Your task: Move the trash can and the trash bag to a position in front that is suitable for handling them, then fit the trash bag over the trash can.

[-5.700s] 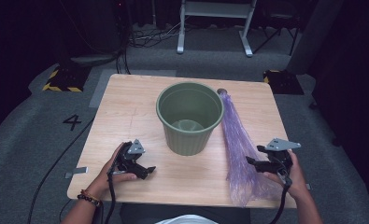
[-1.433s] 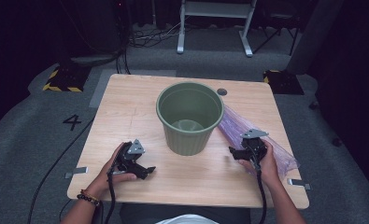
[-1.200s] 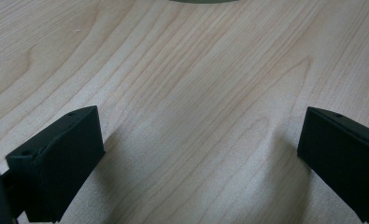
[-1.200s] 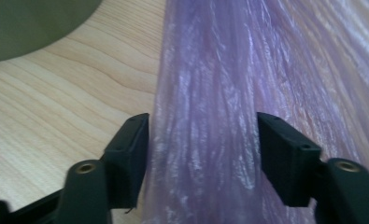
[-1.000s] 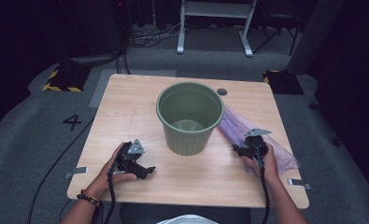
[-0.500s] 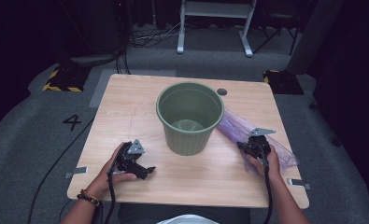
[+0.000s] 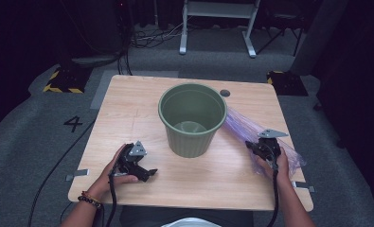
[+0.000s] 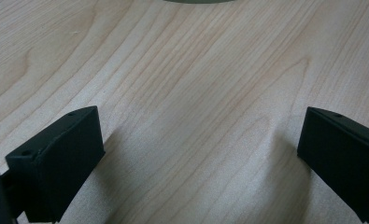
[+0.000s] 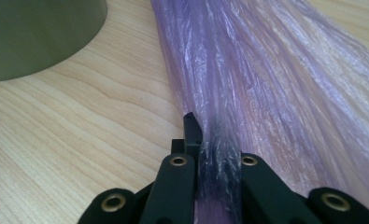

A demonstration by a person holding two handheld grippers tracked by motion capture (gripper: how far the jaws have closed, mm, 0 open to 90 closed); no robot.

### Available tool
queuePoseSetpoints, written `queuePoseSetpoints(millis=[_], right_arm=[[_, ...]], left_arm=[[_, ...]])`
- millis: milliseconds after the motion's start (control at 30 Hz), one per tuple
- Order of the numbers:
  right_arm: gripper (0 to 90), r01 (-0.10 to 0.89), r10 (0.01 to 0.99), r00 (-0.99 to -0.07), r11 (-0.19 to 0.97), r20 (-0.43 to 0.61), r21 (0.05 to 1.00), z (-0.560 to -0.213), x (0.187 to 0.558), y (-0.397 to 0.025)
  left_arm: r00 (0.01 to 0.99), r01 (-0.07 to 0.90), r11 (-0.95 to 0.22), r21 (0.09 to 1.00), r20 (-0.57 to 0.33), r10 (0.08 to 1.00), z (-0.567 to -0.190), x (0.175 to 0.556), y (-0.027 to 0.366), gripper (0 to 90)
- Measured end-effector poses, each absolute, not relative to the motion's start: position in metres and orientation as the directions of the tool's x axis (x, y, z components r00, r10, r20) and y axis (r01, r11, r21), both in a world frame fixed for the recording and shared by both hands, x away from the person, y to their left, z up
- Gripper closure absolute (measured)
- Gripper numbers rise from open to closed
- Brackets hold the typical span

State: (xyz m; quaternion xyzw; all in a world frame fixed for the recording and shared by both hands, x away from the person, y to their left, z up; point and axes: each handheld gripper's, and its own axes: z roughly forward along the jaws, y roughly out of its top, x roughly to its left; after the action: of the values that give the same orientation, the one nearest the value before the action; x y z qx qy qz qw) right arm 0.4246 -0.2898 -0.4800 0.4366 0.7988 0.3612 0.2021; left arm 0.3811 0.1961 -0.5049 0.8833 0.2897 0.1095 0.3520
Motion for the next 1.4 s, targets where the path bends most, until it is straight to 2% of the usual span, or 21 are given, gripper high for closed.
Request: queuePoseSetpoints(millis=[333, 667, 700, 733, 767, 833, 933, 967, 1033, 1100, 1133, 1400], right_arm=[[90.0, 0.494, 0.844, -0.535, 0.348, -0.037, 0.797, -0.470, 0.418, -0.295], [90.0, 0.401, 0.867, -0.497, 0.281, -0.051, 0.872, -0.442, 0.404, -0.309], [90.0, 0.388, 0.868, -0.494, 0.274, -0.053, 0.880, -0.438, 0.402, -0.310], [90.0, 0.364, 0.873, -0.484, 0.267, -0.063, 0.892, -0.432, 0.399, -0.311], [90.0, 0.364, 0.873, -0.484, 0.267, -0.063, 0.892, -0.432, 0.399, -0.311], [90.0, 0.338, 0.870, -0.487, 0.270, -0.078, 0.902, -0.426, 0.395, -0.312], [90.0, 0.298, 0.871, -0.481, 0.268, -0.098, 0.916, -0.415, 0.388, -0.313], [90.0, 0.287, 0.871, -0.481, 0.260, -0.096, 0.922, -0.411, 0.386, -0.314], [90.0, 0.268, 0.873, -0.478, 0.255, -0.102, 0.929, -0.404, 0.382, -0.316], [90.0, 0.255, 0.875, -0.472, 0.252, -0.108, 0.934, -0.399, 0.379, -0.318], [90.0, 0.243, 0.875, -0.471, 0.245, -0.107, 0.939, -0.396, 0.377, -0.319], [90.0, 0.156, 0.875, -0.471, 0.211, -0.115, 0.965, -0.377, 0.359, -0.326]], left_arm=[[0.810, 0.433, -0.586, 0.685, -0.010, 0.586, -0.505, 0.381, 0.196, 0.2], [0.806, 0.437, -0.584, 0.684, -0.009, 0.592, -0.504, 0.382, 0.196, 0.6], [0.802, 0.441, -0.581, 0.685, -0.010, 0.598, -0.504, 0.382, 0.196, 1.7], [0.798, 0.442, -0.578, 0.686, -0.006, 0.602, -0.503, 0.382, 0.197, 6.9], [0.793, 0.444, -0.569, 0.692, -0.007, 0.609, -0.502, 0.382, 0.198, 6.9], [0.784, 0.446, -0.560, 0.698, -0.003, 0.621, -0.499, 0.382, 0.200, 20.9], [0.785, 0.438, -0.548, 0.713, -0.006, 0.620, -0.495, 0.382, 0.203, 14.1], [0.789, 0.432, -0.545, 0.719, -0.007, 0.615, -0.493, 0.381, 0.203, 18.4], [0.791, 0.421, -0.543, 0.726, -0.001, 0.612, -0.490, 0.380, 0.204, 14.6], [0.787, 0.416, -0.543, 0.729, 0.010, 0.616, -0.488, 0.381, 0.205, 17.8], [0.787, 0.412, -0.539, 0.735, 0.012, 0.617, -0.486, 0.380, 0.205, 15.8], [0.779, 0.389, -0.538, 0.748, 0.045, 0.626, -0.470, 0.377, 0.208, 16.0]])
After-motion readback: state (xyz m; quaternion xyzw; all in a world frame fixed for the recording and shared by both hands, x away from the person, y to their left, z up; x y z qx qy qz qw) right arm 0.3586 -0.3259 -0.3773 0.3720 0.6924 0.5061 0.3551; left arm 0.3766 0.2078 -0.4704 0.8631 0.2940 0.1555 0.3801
